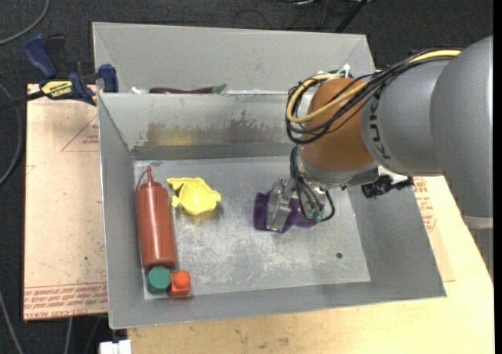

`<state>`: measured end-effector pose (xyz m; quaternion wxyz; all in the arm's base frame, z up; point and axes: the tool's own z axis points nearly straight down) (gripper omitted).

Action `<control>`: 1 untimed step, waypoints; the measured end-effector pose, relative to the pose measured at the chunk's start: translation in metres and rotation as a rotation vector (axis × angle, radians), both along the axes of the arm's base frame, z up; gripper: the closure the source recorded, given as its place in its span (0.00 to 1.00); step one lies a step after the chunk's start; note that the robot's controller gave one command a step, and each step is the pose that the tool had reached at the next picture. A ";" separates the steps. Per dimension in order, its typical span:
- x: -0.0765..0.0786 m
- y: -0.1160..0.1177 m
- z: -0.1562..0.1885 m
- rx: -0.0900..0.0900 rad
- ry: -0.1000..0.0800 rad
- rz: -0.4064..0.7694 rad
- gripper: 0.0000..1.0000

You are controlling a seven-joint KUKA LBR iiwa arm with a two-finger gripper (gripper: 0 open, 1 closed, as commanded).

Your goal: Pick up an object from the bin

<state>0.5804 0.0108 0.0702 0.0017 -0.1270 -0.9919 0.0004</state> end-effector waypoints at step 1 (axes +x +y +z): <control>-0.008 0.000 0.035 0.000 0.009 0.011 1.00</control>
Offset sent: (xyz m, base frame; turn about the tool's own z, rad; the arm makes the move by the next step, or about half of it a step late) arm -0.0124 -0.0254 0.0518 -0.0132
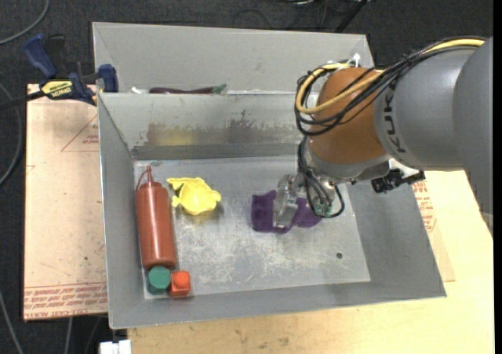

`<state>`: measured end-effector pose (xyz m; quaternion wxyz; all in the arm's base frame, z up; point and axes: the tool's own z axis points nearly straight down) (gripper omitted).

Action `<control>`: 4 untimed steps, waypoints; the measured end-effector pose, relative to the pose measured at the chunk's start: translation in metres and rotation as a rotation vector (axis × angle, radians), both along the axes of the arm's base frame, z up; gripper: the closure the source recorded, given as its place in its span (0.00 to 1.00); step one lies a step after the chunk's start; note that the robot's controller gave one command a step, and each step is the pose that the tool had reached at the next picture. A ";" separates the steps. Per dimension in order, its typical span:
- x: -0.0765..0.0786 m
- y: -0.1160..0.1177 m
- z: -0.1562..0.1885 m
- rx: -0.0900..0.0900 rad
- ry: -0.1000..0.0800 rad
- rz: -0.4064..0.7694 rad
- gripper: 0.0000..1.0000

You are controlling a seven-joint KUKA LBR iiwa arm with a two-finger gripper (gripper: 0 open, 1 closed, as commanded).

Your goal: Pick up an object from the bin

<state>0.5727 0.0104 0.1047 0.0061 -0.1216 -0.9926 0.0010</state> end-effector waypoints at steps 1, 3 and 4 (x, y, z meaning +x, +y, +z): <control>-0.005 -0.025 0.016 0.000 -0.009 0.000 0.00; -0.031 -0.012 -0.035 0.002 -0.010 -0.029 1.00; -0.031 -0.012 -0.035 0.002 -0.010 -0.030 1.00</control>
Offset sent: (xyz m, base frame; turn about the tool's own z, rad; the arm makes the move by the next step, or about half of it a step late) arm 0.0000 0.0000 0.0000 0.0000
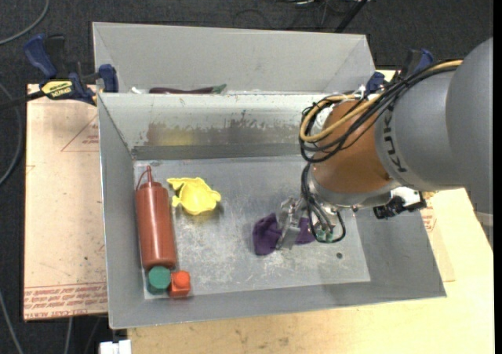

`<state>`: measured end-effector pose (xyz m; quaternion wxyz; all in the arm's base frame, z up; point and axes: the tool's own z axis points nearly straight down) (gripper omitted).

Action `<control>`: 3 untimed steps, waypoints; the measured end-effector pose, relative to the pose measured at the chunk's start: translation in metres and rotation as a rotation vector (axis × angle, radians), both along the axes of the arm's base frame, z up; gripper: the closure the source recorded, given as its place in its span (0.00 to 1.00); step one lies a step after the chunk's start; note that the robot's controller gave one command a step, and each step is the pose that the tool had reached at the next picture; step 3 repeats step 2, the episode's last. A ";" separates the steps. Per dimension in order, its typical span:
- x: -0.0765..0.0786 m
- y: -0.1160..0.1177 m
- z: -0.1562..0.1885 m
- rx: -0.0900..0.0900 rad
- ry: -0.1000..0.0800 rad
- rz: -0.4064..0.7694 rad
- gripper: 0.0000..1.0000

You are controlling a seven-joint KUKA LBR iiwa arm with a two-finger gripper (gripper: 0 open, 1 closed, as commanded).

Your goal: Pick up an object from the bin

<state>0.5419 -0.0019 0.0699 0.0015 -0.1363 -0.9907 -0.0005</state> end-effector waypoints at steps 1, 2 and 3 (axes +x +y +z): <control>0.005 0.006 0.106 0.001 -0.002 0.015 1.00; 0.005 0.006 0.106 0.001 -0.002 0.015 1.00; 0.005 0.006 0.106 0.001 -0.002 0.015 1.00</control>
Offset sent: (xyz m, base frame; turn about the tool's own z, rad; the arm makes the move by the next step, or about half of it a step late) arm 0.0000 0.0000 0.0000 0.0000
